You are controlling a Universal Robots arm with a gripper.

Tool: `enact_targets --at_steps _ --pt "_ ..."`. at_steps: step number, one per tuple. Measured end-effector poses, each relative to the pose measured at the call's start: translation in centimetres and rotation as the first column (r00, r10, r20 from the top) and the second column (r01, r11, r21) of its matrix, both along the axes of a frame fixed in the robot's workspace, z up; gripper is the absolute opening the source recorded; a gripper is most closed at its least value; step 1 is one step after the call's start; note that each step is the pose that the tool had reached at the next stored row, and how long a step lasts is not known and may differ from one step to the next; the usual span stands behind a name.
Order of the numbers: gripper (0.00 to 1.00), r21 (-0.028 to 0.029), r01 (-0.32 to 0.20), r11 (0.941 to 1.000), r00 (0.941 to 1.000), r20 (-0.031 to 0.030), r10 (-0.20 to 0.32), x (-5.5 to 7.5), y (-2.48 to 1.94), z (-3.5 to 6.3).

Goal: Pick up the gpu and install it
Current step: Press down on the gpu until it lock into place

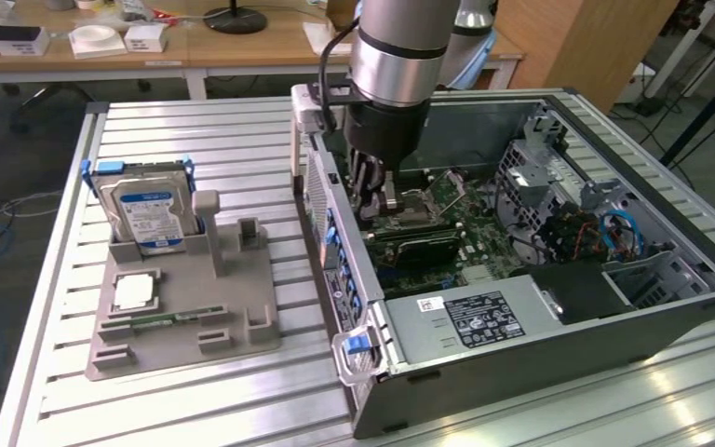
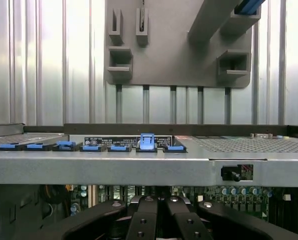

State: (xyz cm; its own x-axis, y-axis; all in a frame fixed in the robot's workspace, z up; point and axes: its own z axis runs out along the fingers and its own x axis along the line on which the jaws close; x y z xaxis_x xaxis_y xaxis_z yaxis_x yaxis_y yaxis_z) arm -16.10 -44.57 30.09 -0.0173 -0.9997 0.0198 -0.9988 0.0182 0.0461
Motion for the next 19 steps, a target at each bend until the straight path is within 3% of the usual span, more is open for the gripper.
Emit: enact_targets --at_steps 10,18,19 --pt "0.11 0.0 0.0 1.0 1.0 -0.0087 0.0 0.29 0.0 0.0" --pt "0.11 0.0018 0.004 1.0 1.0 -0.0088 -0.004 0.56 0.02 -0.04" --pt "0.11 0.0053 0.004 1.0 1.0 -0.0089 -0.004 0.57 0.01 -0.06"
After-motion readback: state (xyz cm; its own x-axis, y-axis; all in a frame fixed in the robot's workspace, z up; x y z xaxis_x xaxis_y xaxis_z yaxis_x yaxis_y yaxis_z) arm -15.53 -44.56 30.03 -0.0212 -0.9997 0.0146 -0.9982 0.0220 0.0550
